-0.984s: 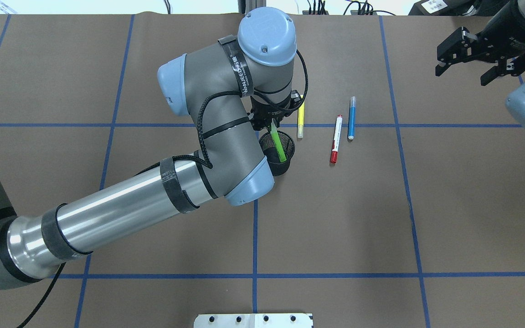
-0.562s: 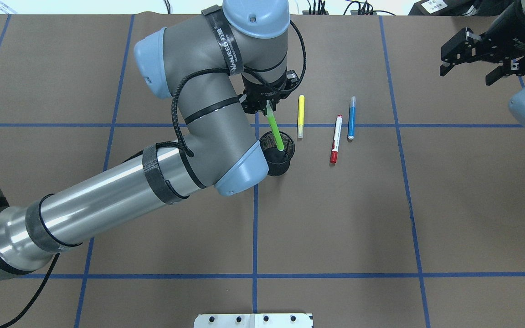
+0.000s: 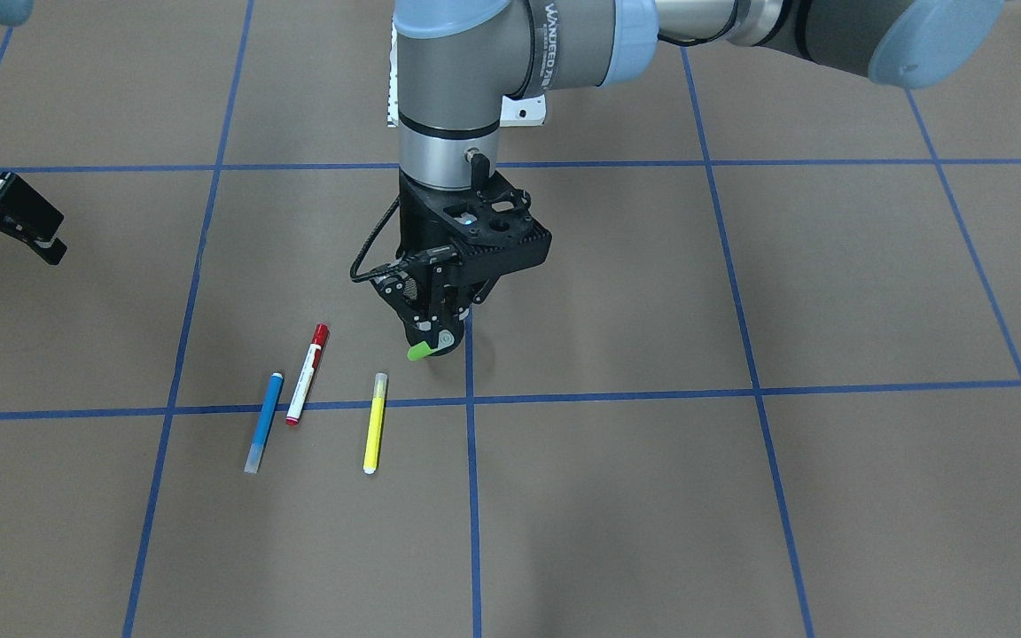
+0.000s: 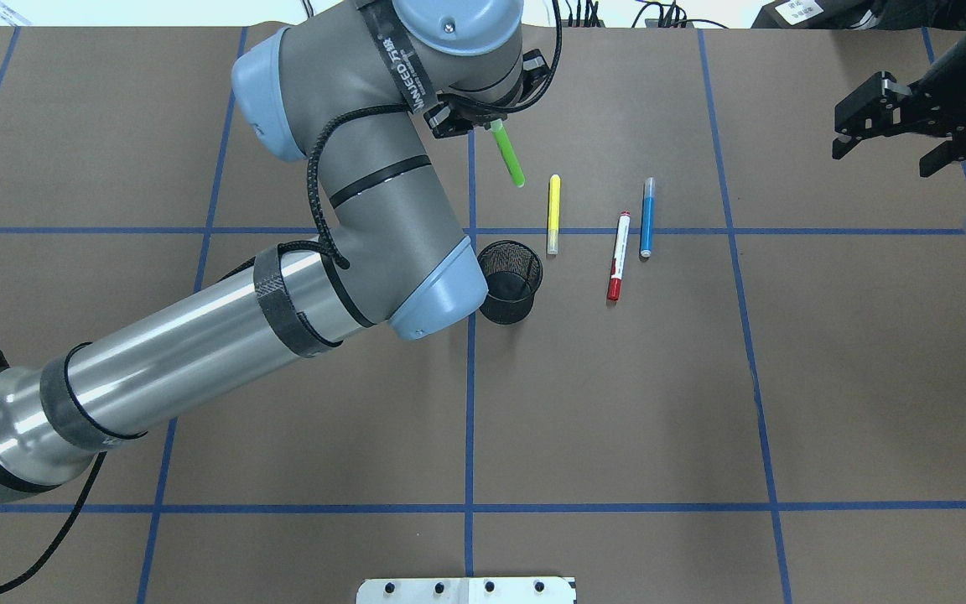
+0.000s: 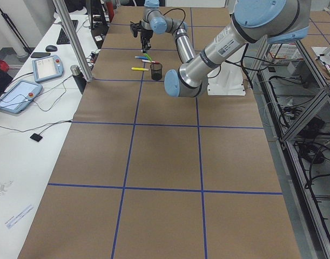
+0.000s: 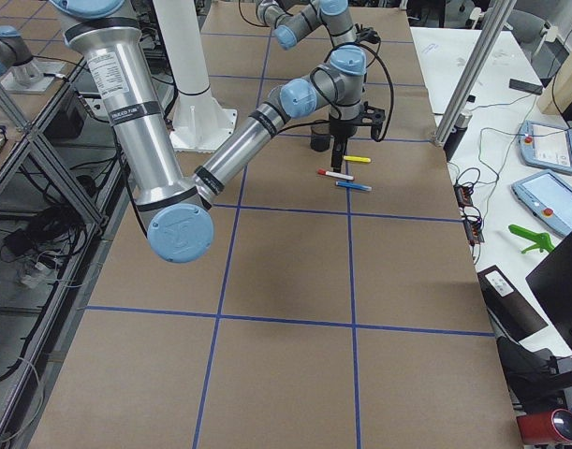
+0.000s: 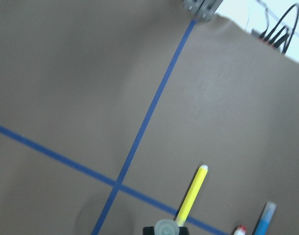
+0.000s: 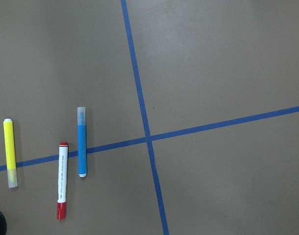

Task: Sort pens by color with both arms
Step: 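Lift the green highlighter out of the cup with the left gripper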

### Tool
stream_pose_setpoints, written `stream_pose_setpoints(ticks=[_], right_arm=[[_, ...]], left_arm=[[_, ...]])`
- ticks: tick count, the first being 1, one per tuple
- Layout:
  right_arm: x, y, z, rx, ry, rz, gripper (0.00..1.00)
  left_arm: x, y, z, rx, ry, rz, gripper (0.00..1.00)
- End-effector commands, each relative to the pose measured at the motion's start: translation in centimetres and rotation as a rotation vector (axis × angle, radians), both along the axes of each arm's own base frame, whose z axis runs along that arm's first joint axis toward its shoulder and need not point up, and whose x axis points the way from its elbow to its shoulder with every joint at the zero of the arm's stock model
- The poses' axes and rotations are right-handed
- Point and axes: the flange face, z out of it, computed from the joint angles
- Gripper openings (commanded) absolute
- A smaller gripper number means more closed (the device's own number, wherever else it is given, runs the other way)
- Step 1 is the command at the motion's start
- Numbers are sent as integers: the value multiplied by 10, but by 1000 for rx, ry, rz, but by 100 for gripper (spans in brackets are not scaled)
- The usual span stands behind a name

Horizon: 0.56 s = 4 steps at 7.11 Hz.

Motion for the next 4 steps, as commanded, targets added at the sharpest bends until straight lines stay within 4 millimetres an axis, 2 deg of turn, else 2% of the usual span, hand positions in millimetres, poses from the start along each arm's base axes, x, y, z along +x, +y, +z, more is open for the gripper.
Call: stream_pose_setpoints(ticks=[1,4], right_arm=[[-2,-1,-3,3,-8,17,99],[-1,0,2,-4,-5,21,99]], left_arm=[[25,-19,15,98,27,-167,0],[80,-2,33,241,55,-318,0]])
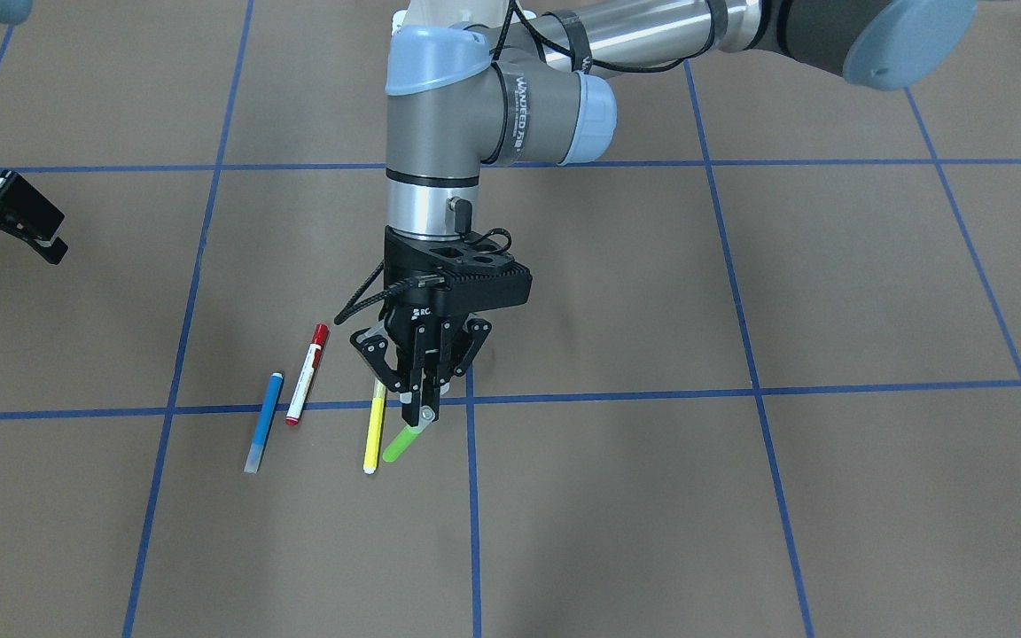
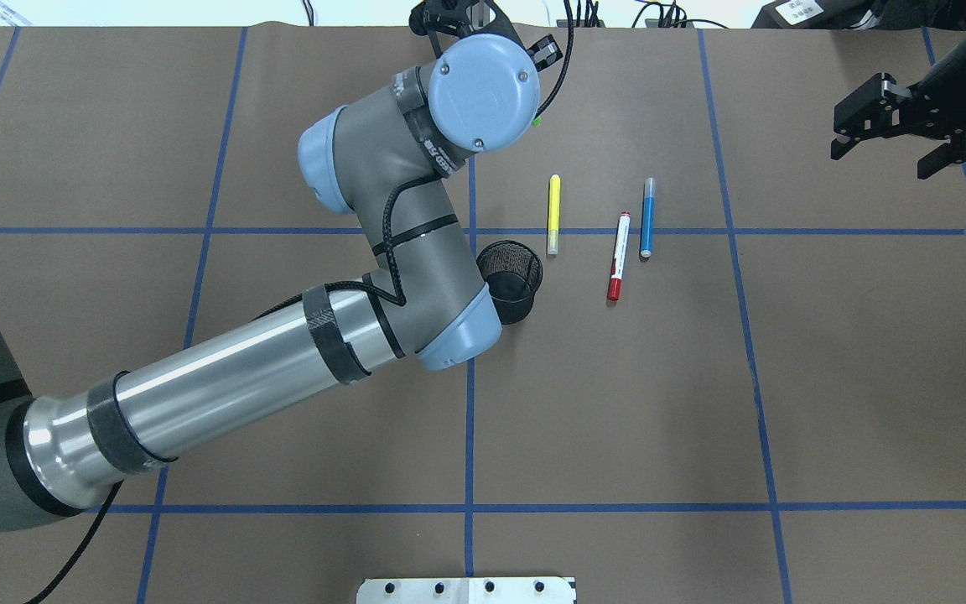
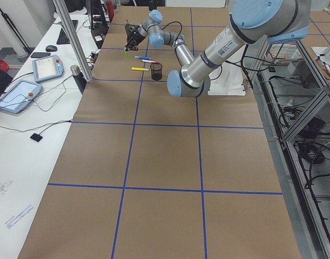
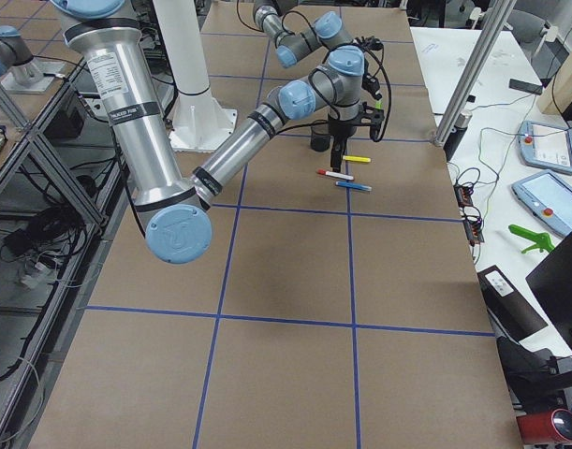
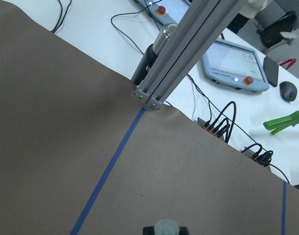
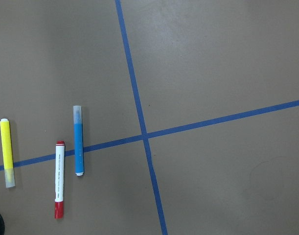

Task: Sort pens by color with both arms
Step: 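Carry the green highlighter beside the yellow highlighter and release it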

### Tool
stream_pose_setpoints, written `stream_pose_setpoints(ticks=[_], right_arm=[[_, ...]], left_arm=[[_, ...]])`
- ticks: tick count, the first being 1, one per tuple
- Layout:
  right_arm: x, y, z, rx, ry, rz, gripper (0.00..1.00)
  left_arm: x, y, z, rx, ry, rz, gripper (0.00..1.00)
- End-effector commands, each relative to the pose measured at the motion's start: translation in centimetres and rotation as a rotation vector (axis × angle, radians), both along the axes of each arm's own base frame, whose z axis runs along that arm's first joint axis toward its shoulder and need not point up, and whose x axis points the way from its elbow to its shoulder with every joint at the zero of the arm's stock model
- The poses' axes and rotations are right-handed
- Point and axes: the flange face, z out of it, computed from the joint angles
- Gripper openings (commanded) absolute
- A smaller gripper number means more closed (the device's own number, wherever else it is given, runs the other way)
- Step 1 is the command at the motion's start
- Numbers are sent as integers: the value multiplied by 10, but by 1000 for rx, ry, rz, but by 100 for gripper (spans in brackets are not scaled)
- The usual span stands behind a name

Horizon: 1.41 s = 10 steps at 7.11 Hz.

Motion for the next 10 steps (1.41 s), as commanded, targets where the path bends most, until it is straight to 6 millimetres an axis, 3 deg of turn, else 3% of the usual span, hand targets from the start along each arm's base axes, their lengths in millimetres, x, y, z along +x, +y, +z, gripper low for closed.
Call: stream_pose_setpoints(ticks=[1,4,6,7,8,10], right_arm=[[0,0,1,0,3,2,99],[0,2,-1,3,0,1,99],[1,4,-5,11,-8,-1,99],[1,5,-6,13,-9,-1,99],[2,6,-7,14,-10,-2,99],[2,6,-7,15,-11,-2,99]], left_arm=[[43,18,24,79,2,-106,0],[67,38,60,130,-63,-215,0],[78,45,68,148,-97,-260,0],[78,44,69,154,-102,-270,23],[76,44,66,160,-100,-278,99],[73,45,59,172,-82,-288,100]])
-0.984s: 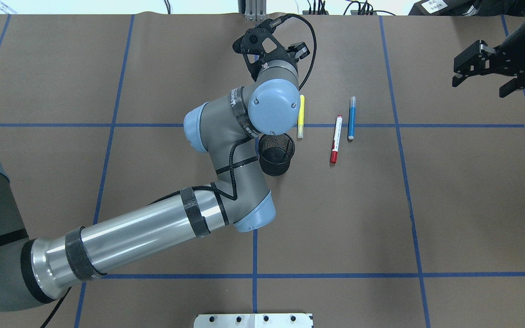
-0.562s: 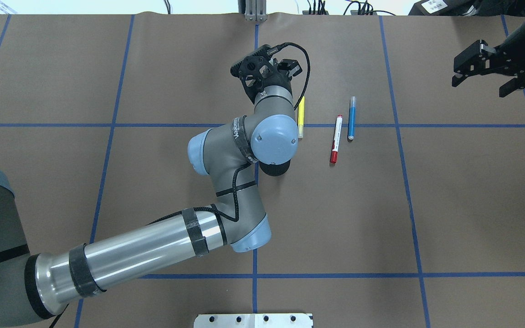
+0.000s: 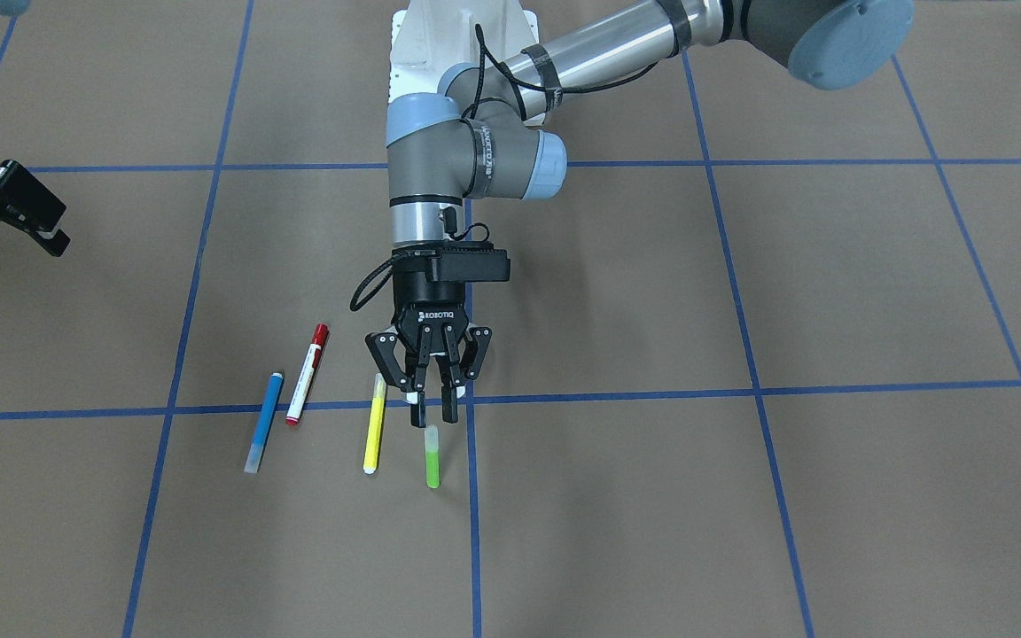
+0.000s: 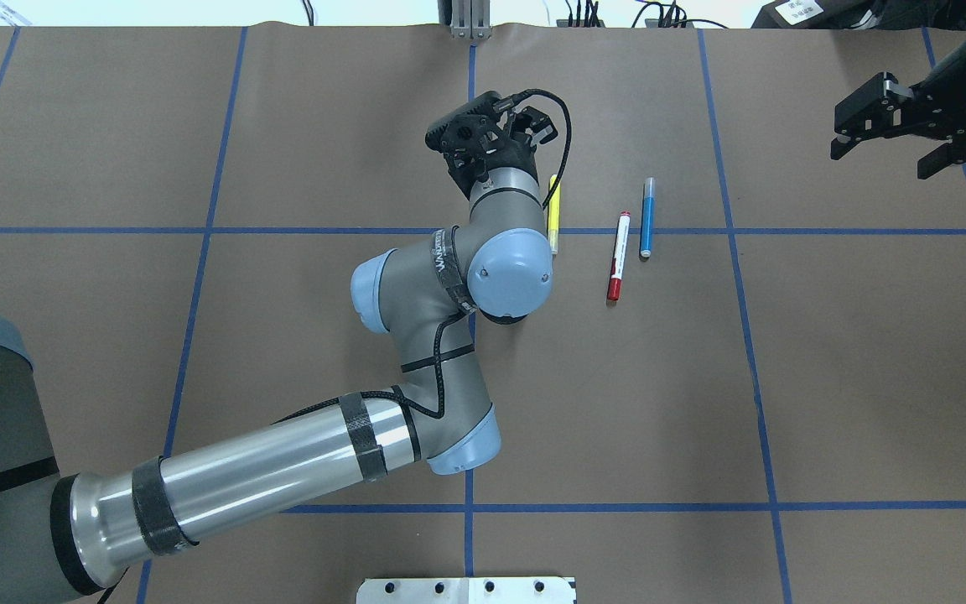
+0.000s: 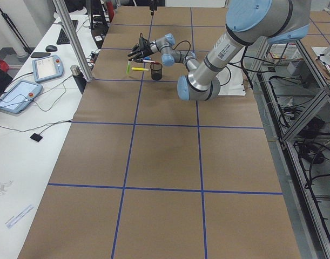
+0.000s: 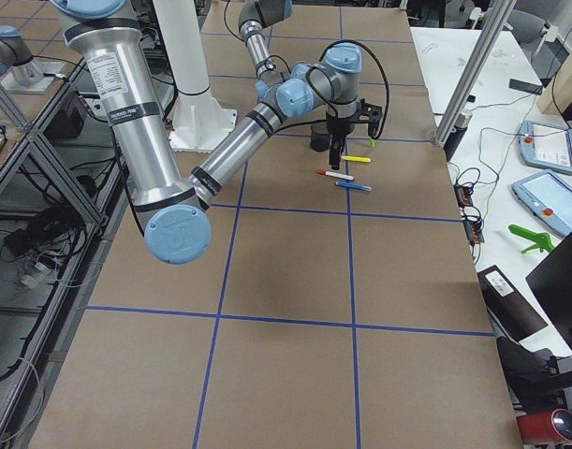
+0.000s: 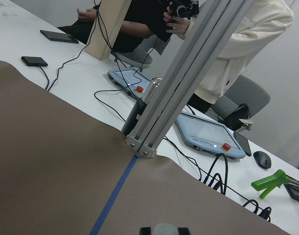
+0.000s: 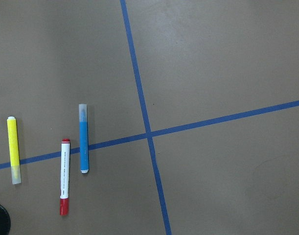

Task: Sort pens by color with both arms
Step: 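Carry the green highlighter beside the yellow highlighter and release it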

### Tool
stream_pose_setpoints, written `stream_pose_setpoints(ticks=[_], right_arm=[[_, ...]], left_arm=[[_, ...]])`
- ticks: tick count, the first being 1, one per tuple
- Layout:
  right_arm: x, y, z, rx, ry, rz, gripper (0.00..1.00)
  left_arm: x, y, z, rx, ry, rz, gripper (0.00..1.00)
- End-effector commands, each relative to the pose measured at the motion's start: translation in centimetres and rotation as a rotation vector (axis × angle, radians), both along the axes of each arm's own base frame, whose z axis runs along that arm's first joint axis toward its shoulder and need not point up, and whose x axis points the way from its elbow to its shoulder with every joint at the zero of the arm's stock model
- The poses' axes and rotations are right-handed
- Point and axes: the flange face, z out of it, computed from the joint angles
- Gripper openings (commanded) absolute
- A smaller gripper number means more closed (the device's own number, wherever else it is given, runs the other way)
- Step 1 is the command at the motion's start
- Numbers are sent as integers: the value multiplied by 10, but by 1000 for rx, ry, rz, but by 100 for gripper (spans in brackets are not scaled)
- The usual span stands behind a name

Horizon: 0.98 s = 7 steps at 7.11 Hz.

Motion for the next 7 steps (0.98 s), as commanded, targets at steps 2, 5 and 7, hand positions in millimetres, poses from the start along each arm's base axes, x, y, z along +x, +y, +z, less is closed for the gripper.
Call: stream_pose_setpoints(ticks=[2,5,7], right_arm=[[1,0,0,-1,-1,1,99],[0,0,-1,-1,-4,-2,99],[0,0,0,-4,-3,-2,99]], left_arm=[[-18,8,-27,60,-25,36,100],[-115,-19,-14,112,-91,163,100],[-189,-46,45,-12,-200,387,100]])
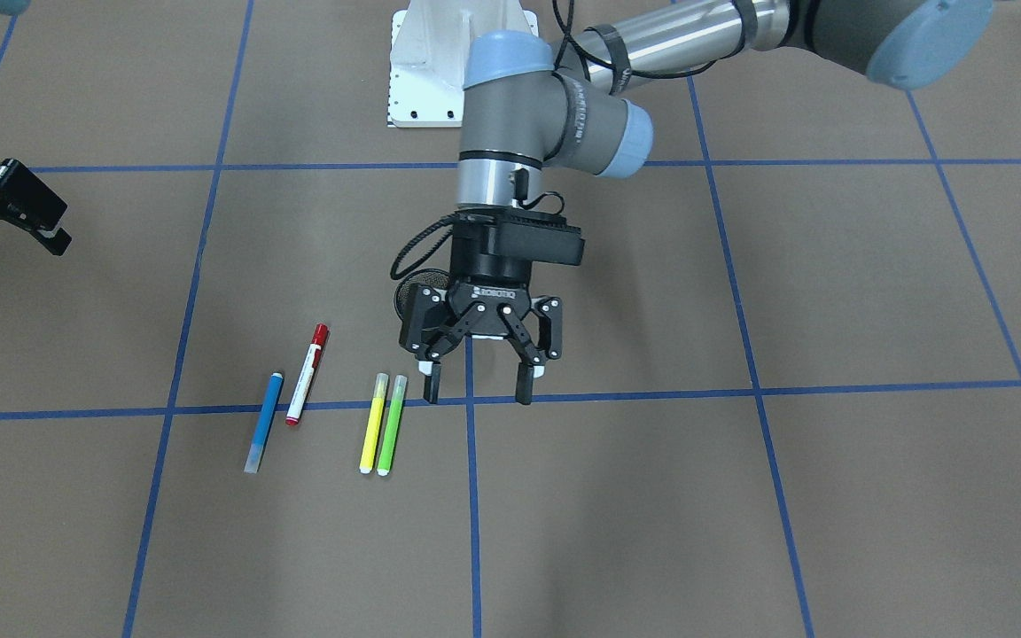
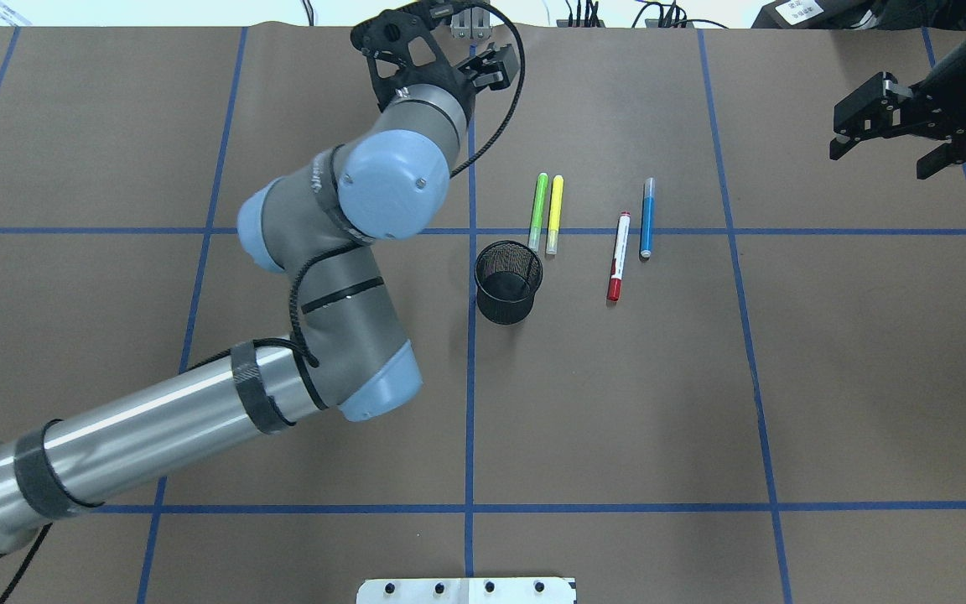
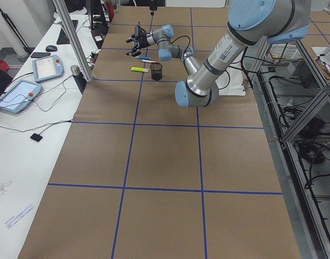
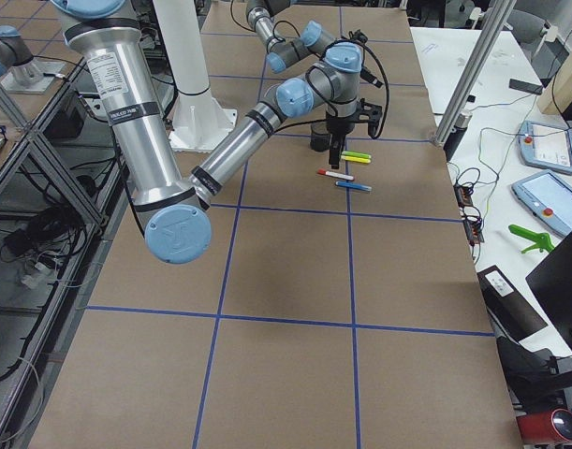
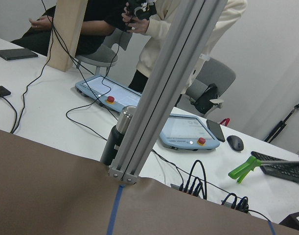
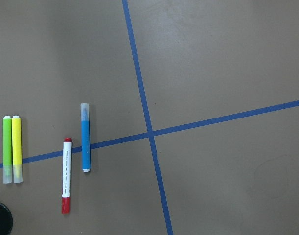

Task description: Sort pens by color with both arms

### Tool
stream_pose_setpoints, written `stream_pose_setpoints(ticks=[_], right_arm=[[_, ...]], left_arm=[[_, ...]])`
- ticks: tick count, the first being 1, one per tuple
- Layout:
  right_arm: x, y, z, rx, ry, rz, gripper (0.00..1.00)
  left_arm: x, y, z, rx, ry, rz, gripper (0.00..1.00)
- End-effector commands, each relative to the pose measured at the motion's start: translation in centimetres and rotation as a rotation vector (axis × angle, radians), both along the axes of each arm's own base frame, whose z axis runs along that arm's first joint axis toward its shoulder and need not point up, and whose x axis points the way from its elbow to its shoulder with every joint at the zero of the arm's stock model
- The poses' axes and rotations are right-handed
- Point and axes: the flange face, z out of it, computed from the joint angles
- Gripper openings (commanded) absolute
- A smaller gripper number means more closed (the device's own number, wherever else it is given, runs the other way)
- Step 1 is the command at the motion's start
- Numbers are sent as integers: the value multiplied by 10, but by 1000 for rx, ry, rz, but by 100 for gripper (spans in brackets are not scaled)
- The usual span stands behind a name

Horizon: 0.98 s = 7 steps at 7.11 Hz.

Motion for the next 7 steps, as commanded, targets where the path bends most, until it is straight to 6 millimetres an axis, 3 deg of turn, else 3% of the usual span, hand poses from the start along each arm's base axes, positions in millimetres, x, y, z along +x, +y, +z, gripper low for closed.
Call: stream_pose_setpoints(ticks=[1,4,7], right_arm=[[0,-1,2,-7,2,1,99],[1,0,2,-20,5,2,100],[0,6,-5,-55,22,-6,100]], left_arm=[[-103,-27,51,-196,-176,277,100],[-247,-59,159,-447,-162,563,100],[-361,-65,244,-525,-228,734,100]])
